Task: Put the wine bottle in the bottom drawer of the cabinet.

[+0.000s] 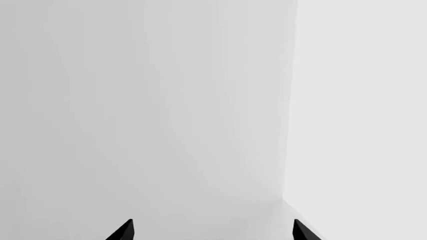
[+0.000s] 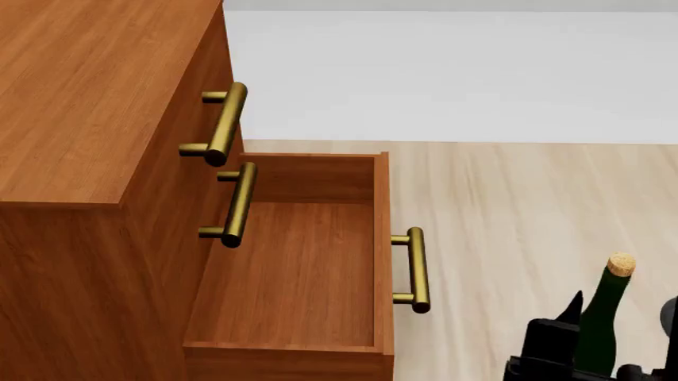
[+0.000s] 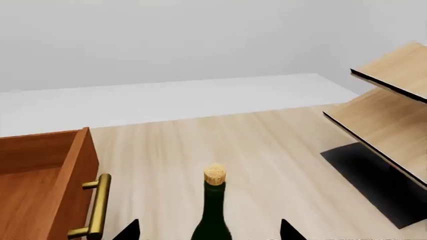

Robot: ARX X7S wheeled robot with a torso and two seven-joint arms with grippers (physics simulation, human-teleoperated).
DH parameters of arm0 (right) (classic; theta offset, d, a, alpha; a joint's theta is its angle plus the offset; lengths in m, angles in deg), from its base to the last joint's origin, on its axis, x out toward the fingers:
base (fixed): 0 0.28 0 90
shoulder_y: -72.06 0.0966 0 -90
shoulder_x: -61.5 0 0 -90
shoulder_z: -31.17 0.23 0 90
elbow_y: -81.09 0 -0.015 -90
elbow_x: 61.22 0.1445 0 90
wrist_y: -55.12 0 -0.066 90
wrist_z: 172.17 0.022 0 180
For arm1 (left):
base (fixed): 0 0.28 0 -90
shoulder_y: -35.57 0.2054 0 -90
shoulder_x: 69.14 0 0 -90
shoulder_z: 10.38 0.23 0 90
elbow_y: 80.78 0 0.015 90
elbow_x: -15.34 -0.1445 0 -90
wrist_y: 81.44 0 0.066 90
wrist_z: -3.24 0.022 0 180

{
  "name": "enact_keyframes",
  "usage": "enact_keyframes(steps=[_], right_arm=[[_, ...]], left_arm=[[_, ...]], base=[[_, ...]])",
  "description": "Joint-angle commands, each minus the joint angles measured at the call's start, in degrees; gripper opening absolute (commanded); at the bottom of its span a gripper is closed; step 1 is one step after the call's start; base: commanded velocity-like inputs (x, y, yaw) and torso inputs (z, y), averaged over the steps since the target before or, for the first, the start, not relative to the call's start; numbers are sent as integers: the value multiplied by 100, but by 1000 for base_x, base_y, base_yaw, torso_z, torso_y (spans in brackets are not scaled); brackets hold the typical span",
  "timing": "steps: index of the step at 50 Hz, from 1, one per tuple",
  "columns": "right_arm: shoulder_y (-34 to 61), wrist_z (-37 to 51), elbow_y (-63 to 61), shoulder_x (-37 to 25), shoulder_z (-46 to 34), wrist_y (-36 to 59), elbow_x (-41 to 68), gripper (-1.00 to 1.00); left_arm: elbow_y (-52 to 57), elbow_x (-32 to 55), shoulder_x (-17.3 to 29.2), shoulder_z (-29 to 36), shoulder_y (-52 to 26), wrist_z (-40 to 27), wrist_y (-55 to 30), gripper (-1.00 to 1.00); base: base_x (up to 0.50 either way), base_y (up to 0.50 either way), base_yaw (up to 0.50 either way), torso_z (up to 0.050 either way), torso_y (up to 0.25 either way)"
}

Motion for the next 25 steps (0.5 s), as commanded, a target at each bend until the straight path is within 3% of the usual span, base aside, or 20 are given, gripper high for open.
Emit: enact_keyframes(steps=[1, 25], right_arm=[[209, -200, 586, -181, -290, -177, -243, 100], [621, -564, 1670, -336, -1002, -519, -700, 100]], left_arm=[[6, -5, 14, 29, 21, -9, 13, 100], [-3, 16, 42, 63, 59, -18, 53, 100]], base=[[0, 0, 0, 0, 0], [0, 0, 0, 0, 0]])
